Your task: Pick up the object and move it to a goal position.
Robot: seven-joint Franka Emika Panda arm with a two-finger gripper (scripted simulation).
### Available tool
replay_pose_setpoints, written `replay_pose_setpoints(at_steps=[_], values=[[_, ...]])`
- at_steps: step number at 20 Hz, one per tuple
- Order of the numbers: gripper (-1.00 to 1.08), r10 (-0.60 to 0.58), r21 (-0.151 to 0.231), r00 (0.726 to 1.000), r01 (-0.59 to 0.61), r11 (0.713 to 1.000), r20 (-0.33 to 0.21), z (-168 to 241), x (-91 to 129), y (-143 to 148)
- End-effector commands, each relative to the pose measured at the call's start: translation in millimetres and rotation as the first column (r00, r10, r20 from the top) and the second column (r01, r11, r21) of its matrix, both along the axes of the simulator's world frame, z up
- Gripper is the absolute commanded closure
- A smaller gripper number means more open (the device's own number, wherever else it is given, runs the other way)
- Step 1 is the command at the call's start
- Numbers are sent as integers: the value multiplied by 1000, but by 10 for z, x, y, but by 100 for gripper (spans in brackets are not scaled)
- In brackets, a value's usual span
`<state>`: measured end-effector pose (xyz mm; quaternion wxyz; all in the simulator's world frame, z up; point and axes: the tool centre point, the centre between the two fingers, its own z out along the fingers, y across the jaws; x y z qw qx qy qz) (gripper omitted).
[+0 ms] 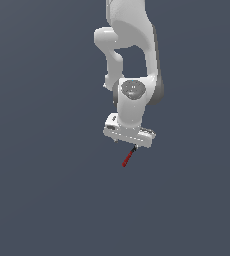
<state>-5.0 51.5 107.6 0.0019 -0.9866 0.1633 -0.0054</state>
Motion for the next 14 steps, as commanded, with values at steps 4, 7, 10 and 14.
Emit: replay_pose_setpoints(at_steps=[4,7,10,14], values=[[-92,-117,1,993,117,993,-5,-211,-86,205],[-92,-168,1,986,168,986,-8,-304,-130,292],[-92,-209,0,978,209,978,-9,-378,-166,361],[-92,-248,-1,969,248,969,-11,-448,-203,425]])
